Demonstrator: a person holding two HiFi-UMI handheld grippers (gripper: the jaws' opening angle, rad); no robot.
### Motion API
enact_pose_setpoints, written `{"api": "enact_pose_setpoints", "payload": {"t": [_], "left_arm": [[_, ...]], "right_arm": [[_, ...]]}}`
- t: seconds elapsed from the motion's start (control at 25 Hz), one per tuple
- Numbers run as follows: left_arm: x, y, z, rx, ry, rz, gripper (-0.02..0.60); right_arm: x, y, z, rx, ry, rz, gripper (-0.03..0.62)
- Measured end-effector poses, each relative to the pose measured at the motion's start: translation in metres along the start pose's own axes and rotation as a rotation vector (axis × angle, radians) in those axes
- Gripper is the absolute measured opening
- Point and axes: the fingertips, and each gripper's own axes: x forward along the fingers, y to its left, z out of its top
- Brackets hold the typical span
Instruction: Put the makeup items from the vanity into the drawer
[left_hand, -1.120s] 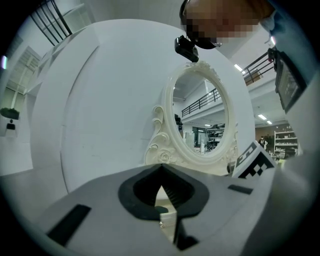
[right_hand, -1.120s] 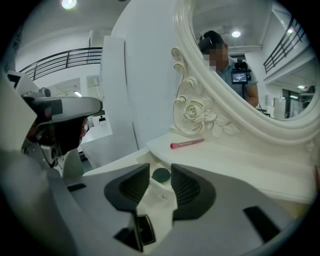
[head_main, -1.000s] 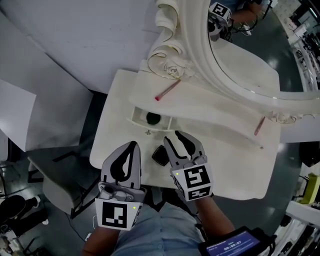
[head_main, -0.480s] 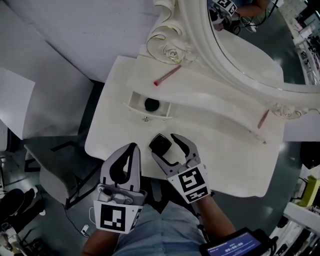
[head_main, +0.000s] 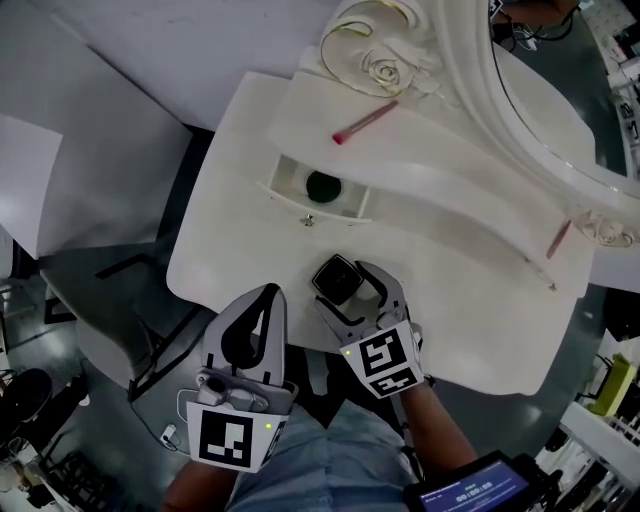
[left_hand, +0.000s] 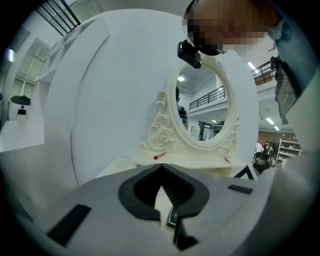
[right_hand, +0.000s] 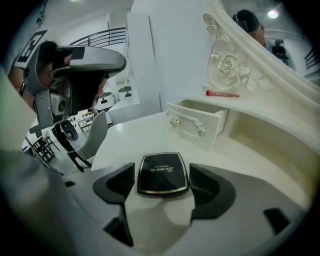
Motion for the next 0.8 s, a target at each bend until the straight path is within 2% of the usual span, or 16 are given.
{"api": "enact_pose_setpoints", "payload": {"t": [0.16,0.32,0.52,0.64,0.8], "left_arm": [[0.003,0.003,-0.002,0.018,0.003,-0.014,0.0],[0.006,0.005,0.005,-0.001,-0.02,-0.015,0.0],[0.003,0.002,0.008,0.007,-0.029,-0.007,0.0],[0.002,0.0,0.016,0.018,-0.049,0.0,0.0],[-0.001,-0.006,0.04,0.04,-0.091,-0.004,0.0]], "right_arm": [[0.007,-0.001,-0.007,0.01,0.034,-0.005,0.327],[0.007,-0.003,-0.005,-0.013,0.042,-0.022,0.327],[0.004,-0.002,-0.005,0.002,0.056,0.021,0.325],[-0.006,0.001,0.011,0.052,0.007,0.048,0.325],[-0.029,0.004,0.05,0.047,-0.068,0.055,0.325]]}}
